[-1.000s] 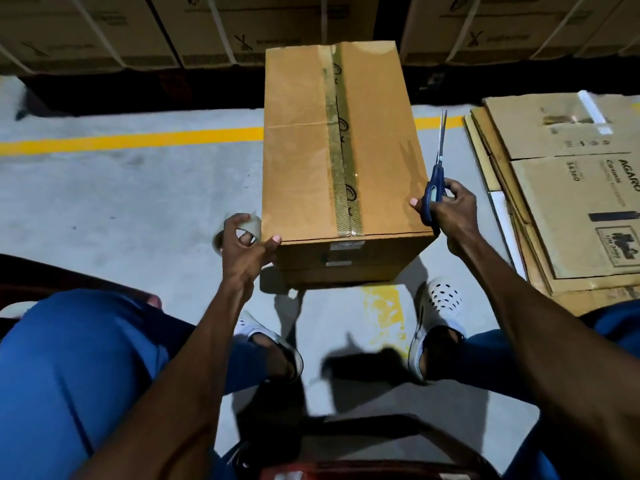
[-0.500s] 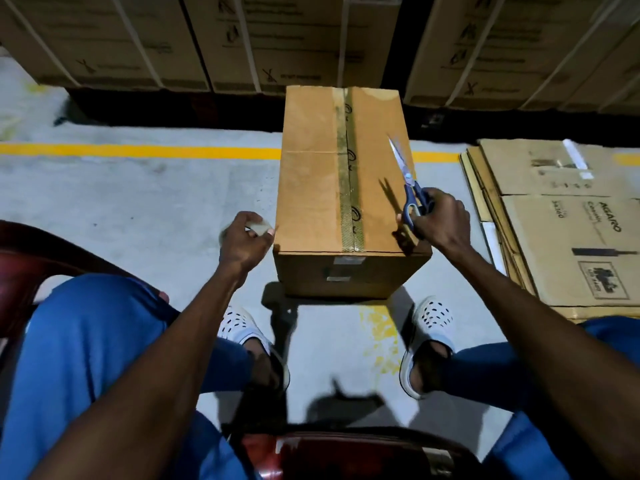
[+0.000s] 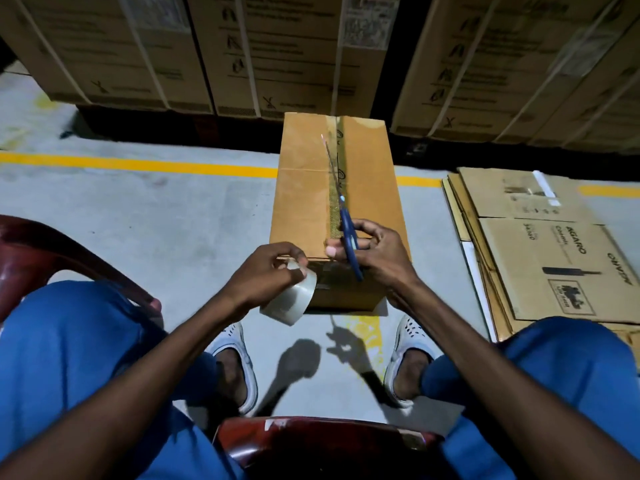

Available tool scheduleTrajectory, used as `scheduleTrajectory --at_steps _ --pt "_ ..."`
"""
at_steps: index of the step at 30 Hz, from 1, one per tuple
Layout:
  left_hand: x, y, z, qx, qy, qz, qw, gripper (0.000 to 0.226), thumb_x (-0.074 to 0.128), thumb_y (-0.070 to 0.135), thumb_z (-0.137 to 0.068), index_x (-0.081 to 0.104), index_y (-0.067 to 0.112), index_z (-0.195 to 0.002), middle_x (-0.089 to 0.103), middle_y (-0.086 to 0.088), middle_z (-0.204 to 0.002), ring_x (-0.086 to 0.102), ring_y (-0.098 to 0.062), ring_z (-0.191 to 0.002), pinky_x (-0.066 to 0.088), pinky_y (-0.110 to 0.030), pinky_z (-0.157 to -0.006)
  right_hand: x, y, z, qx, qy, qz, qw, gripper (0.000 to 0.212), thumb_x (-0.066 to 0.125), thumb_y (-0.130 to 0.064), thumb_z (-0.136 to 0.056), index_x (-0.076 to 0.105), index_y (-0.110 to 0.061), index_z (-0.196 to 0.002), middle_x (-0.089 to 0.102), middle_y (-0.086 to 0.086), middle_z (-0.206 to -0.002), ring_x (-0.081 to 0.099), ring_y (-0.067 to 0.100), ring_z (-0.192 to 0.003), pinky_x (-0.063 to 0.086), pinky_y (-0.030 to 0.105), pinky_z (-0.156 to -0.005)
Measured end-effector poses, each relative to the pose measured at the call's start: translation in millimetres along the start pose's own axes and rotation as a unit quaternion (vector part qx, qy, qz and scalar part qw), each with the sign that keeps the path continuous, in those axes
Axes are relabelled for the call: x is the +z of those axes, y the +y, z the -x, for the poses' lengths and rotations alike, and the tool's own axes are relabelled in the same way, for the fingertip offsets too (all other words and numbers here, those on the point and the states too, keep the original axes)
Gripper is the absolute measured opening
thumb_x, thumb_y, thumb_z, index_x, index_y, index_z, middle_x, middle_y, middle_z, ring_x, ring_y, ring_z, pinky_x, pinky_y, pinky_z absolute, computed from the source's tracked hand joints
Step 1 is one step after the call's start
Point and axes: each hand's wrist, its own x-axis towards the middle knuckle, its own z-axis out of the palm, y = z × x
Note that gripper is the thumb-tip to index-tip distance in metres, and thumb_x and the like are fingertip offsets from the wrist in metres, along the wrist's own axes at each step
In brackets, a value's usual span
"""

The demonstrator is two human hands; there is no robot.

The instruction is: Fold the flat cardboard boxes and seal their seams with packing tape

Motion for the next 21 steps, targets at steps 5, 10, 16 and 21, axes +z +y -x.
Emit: scheduleTrajectory --at_steps 5,10,16,21 --pt "7.2 -1.8 2.5 -0.001 -0.018 -0.008 1.0 0.02 0.06 0.031 -0.071 0.069 0.025 -0.087 0.07 -0.005 -0.098 0.062 -0.022 -0.087 0.041 -0.032 -0.07 16.9 7.6 8.8 0.022 -0.041 0.003 0.999 0.062 0.09 -0.002 -0.067 0.062 -0.006 -0.122 0.078 0.01 -0.098 0.075 0.028 -0.093 0.061 0.047 -0.083" --pt "2.4 -7.3 2.8 0.001 -0.017 -0.046 0.999 0.021 0.058 0.031 -0.069 0.068 0.029 -0.086 0.067 0.0 -0.092 0.062 -0.03 -0.092 0.042 -0.032 -0.07 30.7 15.0 7.6 0.039 -0.004 -0.002 0.999 0.064 0.09 0.001 -0.066 0.061 -0.006 -0.122 0.078 0.011 -0.089 0.076 0.028 -0.087 0.059 0.052 -0.087" --pt "5.2 -17.8 -1.1 -0.027 -0.027 -0.02 0.999 0.025 0.06 0.036 -0.078 0.071 0.028 -0.099 0.071 0.001 -0.105 0.065 -0.029 -0.104 0.043 -0.032 -0.077 38.2 15.5 -0.9 0.084 0.035 -0.048 0.995 0.066 0.088 0.007 -0.063 0.059 -0.005 -0.121 0.077 0.016 -0.092 0.076 0.032 -0.083 0.062 0.044 -0.077" --pt "4.4 -25.7 -10.3 -0.1 -0.043 -0.004 0.994 0.093 0.064 0.057 -0.085 0.015 0.028 -0.158 0.032 0.009 -0.156 0.042 -0.02 -0.138 0.039 -0.037 -0.111 33.1 13.0 -14.6 0.13 0.08 -0.069 0.986 0.057 0.086 0.009 -0.064 0.063 -0.008 -0.114 0.075 0.012 -0.085 0.071 0.017 -0.06 0.056 0.029 -0.053"
